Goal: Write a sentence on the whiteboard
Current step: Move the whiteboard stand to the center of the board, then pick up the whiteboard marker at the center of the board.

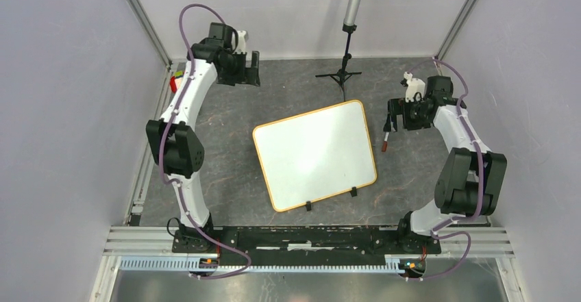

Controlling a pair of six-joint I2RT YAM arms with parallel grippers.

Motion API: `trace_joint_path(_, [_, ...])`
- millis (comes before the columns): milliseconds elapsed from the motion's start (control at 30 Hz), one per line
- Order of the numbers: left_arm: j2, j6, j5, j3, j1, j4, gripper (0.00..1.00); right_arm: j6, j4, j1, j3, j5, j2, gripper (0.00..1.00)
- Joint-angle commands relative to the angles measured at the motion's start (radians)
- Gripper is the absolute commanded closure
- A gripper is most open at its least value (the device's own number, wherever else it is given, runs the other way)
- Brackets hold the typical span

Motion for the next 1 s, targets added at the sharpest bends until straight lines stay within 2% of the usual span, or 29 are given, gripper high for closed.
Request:
trace_joint_path(0, [0.006, 0.049, 0.092, 0.089, 0.082, -0.064, 0.00, 0.014, 0.026, 0.026, 0.054, 0.109, 0.026, 0.02])
trace_joint_path(100, [-0.013, 0.059, 0.136, 0.080, 0.113, -0.083, 0.00, 0.024, 0.059, 0.064, 0.025, 0.210, 0.043, 0.02])
trace_joint_path(267, [-0.129, 0.062, 0.156, -0.143, 0.128, 0.047, 0.00, 0.047, 0.122, 0.109, -0.038, 0.285, 0.057, 0.04])
trace_joint_path(467, [-0.206, 0.035, 0.160, -0.293, 0.128, 0.153, 0.00, 0.063, 0.155, 0.148, -0.066, 0.341, 0.079, 0.10])
trace_joint_path(600, [-0.235, 0.015, 0.164, -0.331, 0.128, 0.190, 0.00, 0.079, 0.196, 0.155, -0.106, 0.392, 0.095, 0.18])
trace_joint_path(733, [-0.264, 0.012, 0.180, -0.348, 0.127, 0.214, 0.00, 0.090, 0.242, 0.155, -0.130, 0.369, 0.127, 0.26])
trace_joint_path(967, [-0.275, 0.017, 0.227, -0.356, 0.128, 0.219, 0.00, 0.092, 0.290, 0.154, -0.102, 0.340, 0.178, 0.33])
